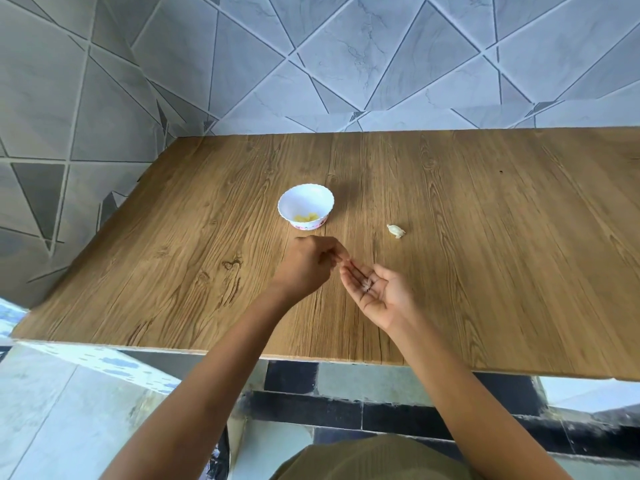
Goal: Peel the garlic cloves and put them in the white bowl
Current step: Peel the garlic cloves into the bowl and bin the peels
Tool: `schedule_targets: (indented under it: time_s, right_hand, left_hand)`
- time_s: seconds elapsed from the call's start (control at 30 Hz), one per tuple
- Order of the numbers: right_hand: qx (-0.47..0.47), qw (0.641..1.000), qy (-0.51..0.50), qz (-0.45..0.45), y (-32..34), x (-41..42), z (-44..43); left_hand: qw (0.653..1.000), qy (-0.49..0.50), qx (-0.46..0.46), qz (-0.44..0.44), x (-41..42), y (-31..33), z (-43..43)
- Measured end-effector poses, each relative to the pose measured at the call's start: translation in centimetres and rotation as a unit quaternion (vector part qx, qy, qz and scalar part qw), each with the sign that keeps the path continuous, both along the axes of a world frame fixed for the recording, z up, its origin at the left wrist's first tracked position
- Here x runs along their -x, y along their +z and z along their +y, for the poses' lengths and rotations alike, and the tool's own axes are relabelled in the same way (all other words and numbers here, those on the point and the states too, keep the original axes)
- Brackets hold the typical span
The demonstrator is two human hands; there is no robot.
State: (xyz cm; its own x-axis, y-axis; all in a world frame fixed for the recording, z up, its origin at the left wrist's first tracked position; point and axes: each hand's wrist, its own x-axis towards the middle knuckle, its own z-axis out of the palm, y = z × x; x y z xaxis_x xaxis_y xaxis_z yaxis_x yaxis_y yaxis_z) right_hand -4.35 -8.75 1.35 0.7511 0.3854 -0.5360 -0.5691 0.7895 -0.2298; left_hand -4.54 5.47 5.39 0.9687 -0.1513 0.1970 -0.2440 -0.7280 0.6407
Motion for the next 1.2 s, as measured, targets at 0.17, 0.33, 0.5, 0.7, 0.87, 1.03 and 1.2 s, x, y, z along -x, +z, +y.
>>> schedule_targets:
  time_s: [0.17, 0.33, 0.5, 0.7, 0.87, 1.03, 1.2]
  right_hand:
    - [0.017, 1.0, -0.011, -0.012, -0.1, -0.2, -0.6]
    - [0.029, 0.999, -0.027, -0.006, -0.3, -0.5, -1.2]
    - [0.029, 0.999, -0.026, -0.002, -0.6, -0.8, -1.1]
    - [0.03, 0.999, -0.015, 0.002, -1.0, -1.1, -0.2]
    - [0.047, 0.999, 0.003, -0.002, -1.3, -1.4, 0.9]
    - [0.037, 0.999, 0.0, 0.026, -1.2, -1.8, 2.2]
    - [0.032, 0.999, 0.003, 0.026, -1.2, -2.2, 2.3]
  left_hand:
    - [0.998, 0.031, -0.057, 0.023, -0.5, -0.9, 2.5]
    - [0.974, -0.004, -0.215, 0.075, -0.1, -3.6, 3.1]
    - [0.948, 0.001, -0.313, 0.053, -0.4, -4.7, 2.7]
    - [0.918, -0.043, -0.393, 0.018, -1.4, -5.0, 2.5]
    - [0.996, -0.014, -0.075, 0.055, -1.9, -3.5, 2.4]
    - [0.977, -0.063, -0.205, -0.005, -0.9, -2.3, 0.9]
    - [0.988, 0.006, -0.151, -0.01, -0.8, -2.6, 0.6]
